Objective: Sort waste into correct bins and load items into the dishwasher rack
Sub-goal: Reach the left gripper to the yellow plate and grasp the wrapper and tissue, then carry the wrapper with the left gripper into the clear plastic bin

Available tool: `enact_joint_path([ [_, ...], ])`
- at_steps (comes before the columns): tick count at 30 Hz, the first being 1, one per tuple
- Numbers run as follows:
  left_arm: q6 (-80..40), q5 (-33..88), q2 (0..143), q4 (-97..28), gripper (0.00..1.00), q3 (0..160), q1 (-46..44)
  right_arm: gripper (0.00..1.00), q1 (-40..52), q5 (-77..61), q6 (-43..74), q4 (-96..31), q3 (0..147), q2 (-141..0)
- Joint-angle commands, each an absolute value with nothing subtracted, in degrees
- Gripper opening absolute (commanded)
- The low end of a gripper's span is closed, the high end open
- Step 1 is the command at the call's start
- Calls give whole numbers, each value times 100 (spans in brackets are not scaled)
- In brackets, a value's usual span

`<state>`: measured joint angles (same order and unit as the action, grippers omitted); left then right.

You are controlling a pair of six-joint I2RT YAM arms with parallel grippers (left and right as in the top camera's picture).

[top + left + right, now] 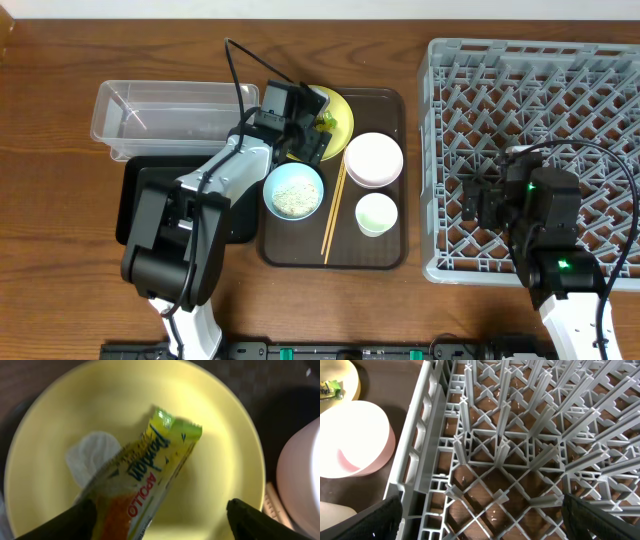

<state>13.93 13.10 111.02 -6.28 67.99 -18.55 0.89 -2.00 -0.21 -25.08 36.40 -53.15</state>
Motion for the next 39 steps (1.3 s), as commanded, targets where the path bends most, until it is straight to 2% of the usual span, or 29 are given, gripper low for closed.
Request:
enact_joint_path([
  [1, 1498, 1240, 11192, -692, 78, 6895, -1852, 99, 34, -263, 62, -2512, 3758, -5325],
  [4, 1496, 1240, 11192, -784, 63, 6886, -1852, 99, 34, -266, 62, -2512, 3756, -5325],
  [10, 1496, 1240, 11192, -1203, 47, 6886, -1852, 99, 34, -266, 62, -2515, 3756, -5325],
  [21, 1498, 1238, 11192, -1280, 43, 6886, -1852, 99, 34, -266, 62, -2543, 3756, -5325],
  [23, 1496, 1240, 11192, -1284, 37, 6884, -1852, 99, 34, -266, 62, -2550, 3756, -5325],
  [28, 1498, 1238, 11192, -1278, 13, 6886, -1852, 99, 34, -266, 62, -2552, 3756, -5325],
  [30, 1496, 1238, 11192, -1278, 9, 6886, -1852, 99, 34, -266, 64, -2552, 3756, -5325],
  [39, 1330, 1238, 10888, -1234, 6, 6899, -1850, 99, 34, -263, 62, -2554, 3756, -5325],
])
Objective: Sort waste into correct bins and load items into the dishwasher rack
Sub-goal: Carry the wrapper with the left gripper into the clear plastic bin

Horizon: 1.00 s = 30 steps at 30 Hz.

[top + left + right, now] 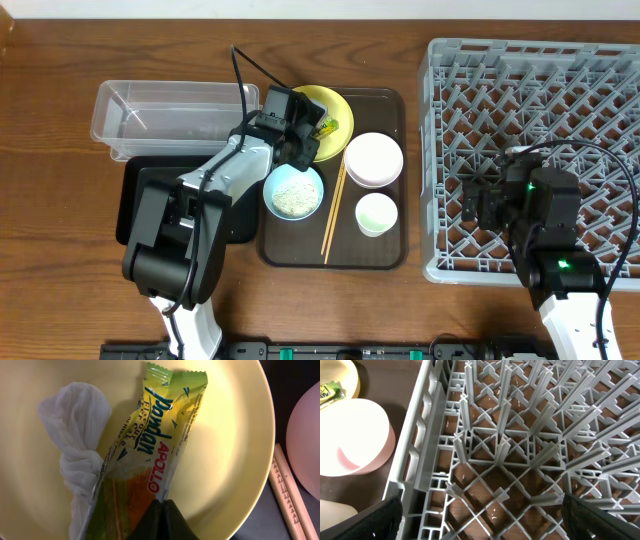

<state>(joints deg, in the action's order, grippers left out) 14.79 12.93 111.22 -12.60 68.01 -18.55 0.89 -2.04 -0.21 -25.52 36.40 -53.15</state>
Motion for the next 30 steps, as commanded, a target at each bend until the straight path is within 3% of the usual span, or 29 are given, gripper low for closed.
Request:
enact_joint_path([
  [1, 1245, 1238, 10785, -1216, 6, 6906, -1850, 99, 34, -263, 62, -2554, 3756, -5325],
  [9, 379, 1236, 9810, -1216, 6, 6914, -1645, 99, 34, -263, 60, -2554, 3758, -5325],
  [19, -731, 1234, 9310, -1243, 6, 6914, -582, 99, 34, -263, 62, -2552, 3758, -5325],
  [26, -2434, 596, 9397, -1992, 6, 6849, 67, 99, 34, -263, 62, -2547, 3756, -5325],
  [28, -2880, 530, 9432, -2073, 9, 6847, 163, 99, 34, -263, 62, -2534, 3756, -5325],
  [30, -3015, 530, 9432, -1990, 21, 6847, 187, 99, 34, -263, 62, -2521, 3758, -5325],
])
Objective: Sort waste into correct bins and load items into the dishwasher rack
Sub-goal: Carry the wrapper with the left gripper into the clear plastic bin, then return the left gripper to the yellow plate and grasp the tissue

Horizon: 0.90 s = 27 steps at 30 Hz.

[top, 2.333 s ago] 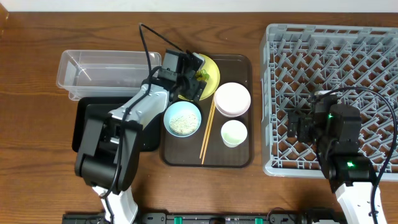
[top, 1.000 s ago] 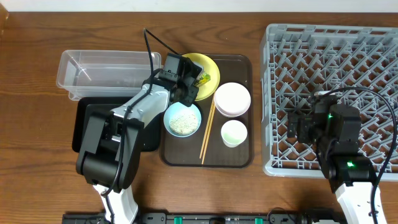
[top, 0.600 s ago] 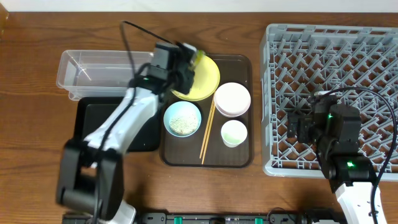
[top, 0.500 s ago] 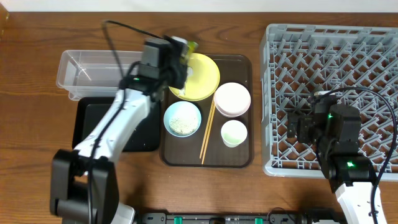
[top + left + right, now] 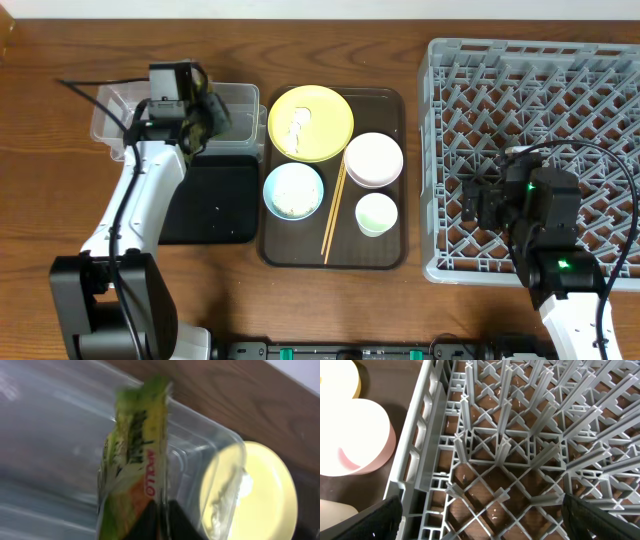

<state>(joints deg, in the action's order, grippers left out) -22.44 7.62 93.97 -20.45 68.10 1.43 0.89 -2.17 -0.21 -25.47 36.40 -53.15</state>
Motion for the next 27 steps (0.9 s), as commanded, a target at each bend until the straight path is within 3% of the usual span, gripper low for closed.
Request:
enact_joint_path([
  [1, -3013, 530, 9432, -1914, 29, 6847, 187, 99, 34, -266, 62, -2512, 3758, -5325],
  [5, -3011, 563, 9430, -1721, 52, 6847, 180, 99, 34, -266, 62, -2521, 3756, -5325],
  [9, -2650, 1584, 9408, -1402, 50, 6849, 158, 99, 34, -266, 62, -2515, 3756, -5325],
  [13, -1433, 2226, 9404, -1190, 54, 6858, -145, 99, 34, -266, 62, -2515, 3756, -5325],
  [19, 255, 1125, 9467, -1267, 68, 6858, -1103, 99, 34, -266, 62, -2512, 3756, -5328],
  [23, 821, 336, 9657, -1118, 70, 6858, -1643, 99, 34, -266, 62, -2517, 3756, -5328],
  [27, 840, 294, 10106, -825, 72, 6858, -1892, 99, 34, -266, 62, -2534, 3756, -5328],
])
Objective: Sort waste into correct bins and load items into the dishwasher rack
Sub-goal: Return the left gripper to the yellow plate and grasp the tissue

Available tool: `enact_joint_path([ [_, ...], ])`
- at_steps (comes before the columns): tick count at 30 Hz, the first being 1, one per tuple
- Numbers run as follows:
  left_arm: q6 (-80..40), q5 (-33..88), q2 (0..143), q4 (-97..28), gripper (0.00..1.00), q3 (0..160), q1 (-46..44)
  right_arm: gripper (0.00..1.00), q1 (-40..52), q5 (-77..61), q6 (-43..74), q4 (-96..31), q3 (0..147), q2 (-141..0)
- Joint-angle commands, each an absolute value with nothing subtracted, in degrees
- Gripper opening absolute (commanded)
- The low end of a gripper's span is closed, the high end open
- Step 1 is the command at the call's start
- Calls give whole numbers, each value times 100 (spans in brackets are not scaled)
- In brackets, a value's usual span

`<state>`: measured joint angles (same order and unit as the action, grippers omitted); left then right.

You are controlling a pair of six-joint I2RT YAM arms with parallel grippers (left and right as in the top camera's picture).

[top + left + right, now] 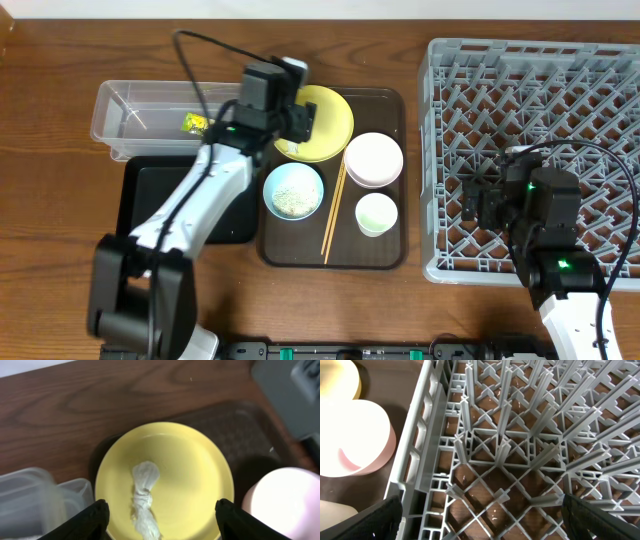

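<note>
My left gripper [297, 125] is open above the yellow plate [200, 475], its fingers [95, 519] wide apart with nothing between them. A crumpled white tissue [143, 495] lies on the plate just under the gripper. The green snack wrapper [192, 123] lies in the clear bin [160, 100]. My right gripper [480, 520] is open and empty, low over the left part of the grey dishwasher rack [560, 90].
The brown tray [390, 255] holds the plate, a blue bowl [294, 192] with food scraps, wooden chopsticks [333, 210], a pink-white bowl [373, 158] and a small pale cup [377, 213]. A black bin [190, 215] sits in front of the clear bin.
The left gripper was shut on the wrapper over the clear bin. Now the wrapper lies in that bin and the gripper is open above the yellow plate. The right arm has not moved.
The left gripper stood open around the wrapper on the yellow plate, then was shut on it there. It then held the wrapper over the clear bin. Now the wrapper is in the bin and the open gripper is back over the plate's tissue.
</note>
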<state>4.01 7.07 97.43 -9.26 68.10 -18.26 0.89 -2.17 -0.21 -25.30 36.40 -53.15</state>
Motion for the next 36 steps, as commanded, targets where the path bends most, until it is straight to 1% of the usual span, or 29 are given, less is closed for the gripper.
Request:
enact_joint_path([
  [1, 838, 294, 10256, -727, 72, 6858, -1920, 99, 34, -266, 62, -2536, 3756, -5328],
  [5, 836, 239, 10704, -462, 72, 6858, -1931, 99, 34, -266, 62, -2539, 3756, -5328],
  [8, 836, -113, 10971, -283, 72, 6858, -1922, 99, 34, -266, 62, -2563, 3756, -5328],
  [16, 834, -89, 11522, -248, 72, 6858, -1920, 99, 34, -266, 62, -2578, 3756, -5328],
  [20, 832, -89, 11671, -340, 62, 6858, -1920, 99, 34, -266, 62, -2578, 3756, -5328],
  [22, 832, -89, 11673, -381, 55, 6858, -1920, 99, 34, -266, 62, -2578, 3756, -5325],
  [24, 832, -89, 11673, -419, 43, 6858, -1920, 99, 34, -266, 62, -2591, 3756, -5325],
  [26, 832, -89, 11673, -440, 25, 6858, -1922, 99, 34, -266, 62, -2604, 3756, -5325],
  [28, 829, -89, 11655, -471, 12, 6858, -1922, 99, 34, -266, 62, -2604, 3756, -5325],
  [30, 827, -89, 11609, -526, 7, 6858, -1922, 99, 34, -263, 62, -2604, 3756, -5325],
  [36, 523, -89, 11013, -602, 6, 6860, -1920, 99, 34, -263, 62, -2615, 3756, -5325],
])
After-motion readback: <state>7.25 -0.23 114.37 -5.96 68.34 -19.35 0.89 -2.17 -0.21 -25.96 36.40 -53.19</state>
